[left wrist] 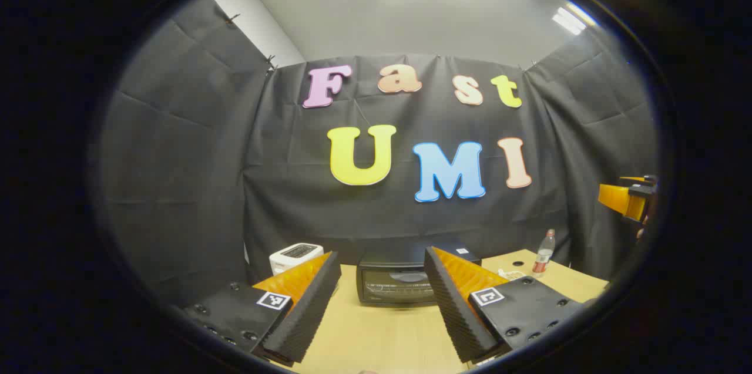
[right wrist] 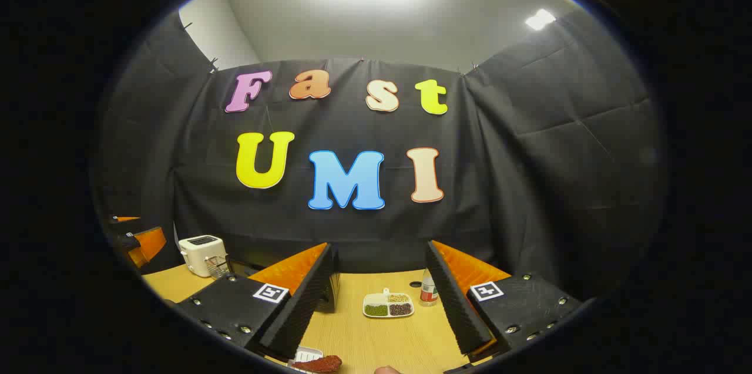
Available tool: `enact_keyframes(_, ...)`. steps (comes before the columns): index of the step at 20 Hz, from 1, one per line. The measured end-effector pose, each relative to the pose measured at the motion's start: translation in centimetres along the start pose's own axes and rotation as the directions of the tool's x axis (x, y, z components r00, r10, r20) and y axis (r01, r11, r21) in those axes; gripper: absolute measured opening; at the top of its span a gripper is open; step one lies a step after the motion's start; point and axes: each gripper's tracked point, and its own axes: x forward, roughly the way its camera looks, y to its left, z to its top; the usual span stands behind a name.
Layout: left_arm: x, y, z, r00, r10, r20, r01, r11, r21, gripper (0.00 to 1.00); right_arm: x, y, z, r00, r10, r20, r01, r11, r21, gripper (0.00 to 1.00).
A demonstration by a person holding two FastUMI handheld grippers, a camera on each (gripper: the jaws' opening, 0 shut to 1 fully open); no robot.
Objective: Open the electric oven with the left hand, put the food in, and close the electric oven.
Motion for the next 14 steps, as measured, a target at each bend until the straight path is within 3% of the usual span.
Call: enact_keyframes(14, 0.02, -0.07, 0.88, 1.000, 0.012, 0.025, -0.013, 1.000, 0.009, 1.00, -0.13, -0.49, 0.02, 1.000, 0.023, 0.005, -0.023, 1.000, -0.019, 0.96)
